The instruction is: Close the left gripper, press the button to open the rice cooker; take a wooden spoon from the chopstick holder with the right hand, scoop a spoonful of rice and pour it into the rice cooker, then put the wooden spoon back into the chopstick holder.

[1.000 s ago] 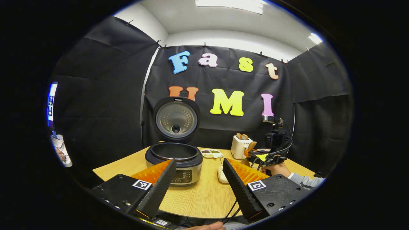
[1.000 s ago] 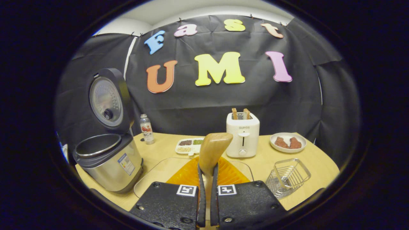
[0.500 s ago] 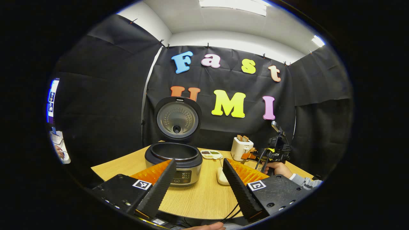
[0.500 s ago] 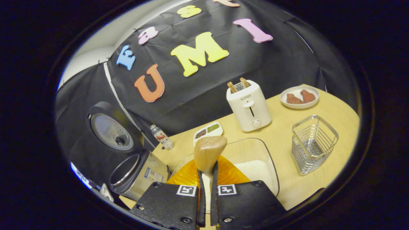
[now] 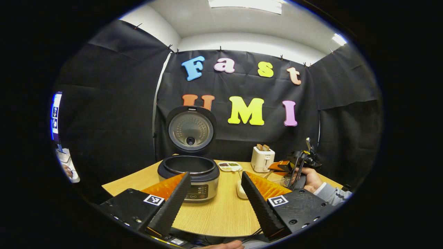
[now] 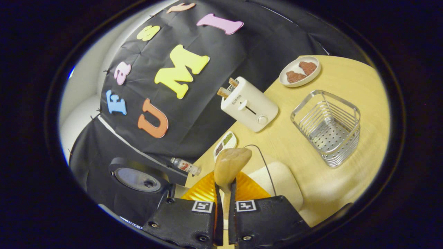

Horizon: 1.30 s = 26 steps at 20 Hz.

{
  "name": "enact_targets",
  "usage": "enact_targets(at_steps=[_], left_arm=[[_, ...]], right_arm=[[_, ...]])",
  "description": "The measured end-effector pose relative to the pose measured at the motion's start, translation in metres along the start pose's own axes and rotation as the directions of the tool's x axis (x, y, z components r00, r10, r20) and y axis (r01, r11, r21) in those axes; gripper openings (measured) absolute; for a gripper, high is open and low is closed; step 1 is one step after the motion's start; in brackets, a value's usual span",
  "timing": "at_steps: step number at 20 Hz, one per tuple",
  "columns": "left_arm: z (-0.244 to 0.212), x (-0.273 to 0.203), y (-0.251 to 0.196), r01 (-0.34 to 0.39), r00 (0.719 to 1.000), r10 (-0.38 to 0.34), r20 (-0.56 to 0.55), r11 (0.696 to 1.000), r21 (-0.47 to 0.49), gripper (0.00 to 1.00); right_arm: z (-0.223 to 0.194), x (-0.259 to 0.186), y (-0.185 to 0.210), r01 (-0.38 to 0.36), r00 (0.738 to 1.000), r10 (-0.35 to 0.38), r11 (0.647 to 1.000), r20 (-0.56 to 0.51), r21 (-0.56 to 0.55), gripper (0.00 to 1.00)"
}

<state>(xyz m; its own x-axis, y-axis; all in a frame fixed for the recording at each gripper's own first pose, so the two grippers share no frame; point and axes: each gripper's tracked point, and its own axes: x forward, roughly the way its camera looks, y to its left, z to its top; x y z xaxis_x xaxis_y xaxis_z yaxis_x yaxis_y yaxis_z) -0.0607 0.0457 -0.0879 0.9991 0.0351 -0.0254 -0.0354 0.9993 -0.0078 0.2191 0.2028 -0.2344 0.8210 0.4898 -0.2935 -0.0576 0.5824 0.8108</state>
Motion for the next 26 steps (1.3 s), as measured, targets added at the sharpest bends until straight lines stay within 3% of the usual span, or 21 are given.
enact_targets(at_steps=[4, 7, 12, 14, 15, 16, 22, 26], left_arm=[[-0.001, 0.001, -0.004, 0.006, 1.000, -0.006, -0.006, 1.000, 0.007, 0.94], [0.000, 0.000, -0.008, 0.019, 1.000, -0.019, -0.009, 1.000, 0.011, 0.94], [0.005, 0.001, -0.015, 0.013, 1.000, -0.012, -0.005, 0.999, 0.044, 0.94], [0.007, 0.000, -0.019, 0.016, 1.000, -0.016, 0.005, 0.998, 0.054, 0.94], [0.008, -0.001, -0.021, 0.019, 1.000, -0.019, 0.006, 0.998, 0.057, 0.94], [0.007, 0.000, -0.022, 0.021, 1.000, -0.021, 0.006, 0.998, 0.060, 0.94], [0.005, -0.006, -0.012, 0.009, 1.000, -0.008, -0.005, 0.997, 0.071, 0.94], [0.007, -0.017, 0.010, -0.014, 1.000, 0.014, 0.004, 0.998, 0.064, 0.94]], right_arm=[[0.017, -0.019, 0.007, -0.074, 0.996, 0.066, 0.986, 0.058, 0.147, 0.11], [0.035, -0.033, 0.005, -0.145, 0.986, 0.114, 0.943, 0.119, 0.299, 0.11], [0.061, -0.060, 0.014, -0.347, 0.937, 0.274, 0.788, 0.215, 0.509, 0.10], [0.068, -0.067, 0.020, -0.392, 0.920, 0.315, 0.710, 0.234, 0.585, 0.10], [0.069, -0.067, 0.022, -0.396, 0.917, 0.324, 0.689, 0.231, 0.607, 0.10], [0.068, -0.068, 0.026, -0.399, 0.916, 0.334, 0.683, 0.224, 0.612, 0.10], [0.061, -0.069, 0.041, -0.368, 0.929, 0.318, 0.738, 0.188, 0.566, 0.10], [0.051, -0.066, 0.066, -0.363, 0.929, 0.334, 0.746, 0.158, 0.559, 0.10]])
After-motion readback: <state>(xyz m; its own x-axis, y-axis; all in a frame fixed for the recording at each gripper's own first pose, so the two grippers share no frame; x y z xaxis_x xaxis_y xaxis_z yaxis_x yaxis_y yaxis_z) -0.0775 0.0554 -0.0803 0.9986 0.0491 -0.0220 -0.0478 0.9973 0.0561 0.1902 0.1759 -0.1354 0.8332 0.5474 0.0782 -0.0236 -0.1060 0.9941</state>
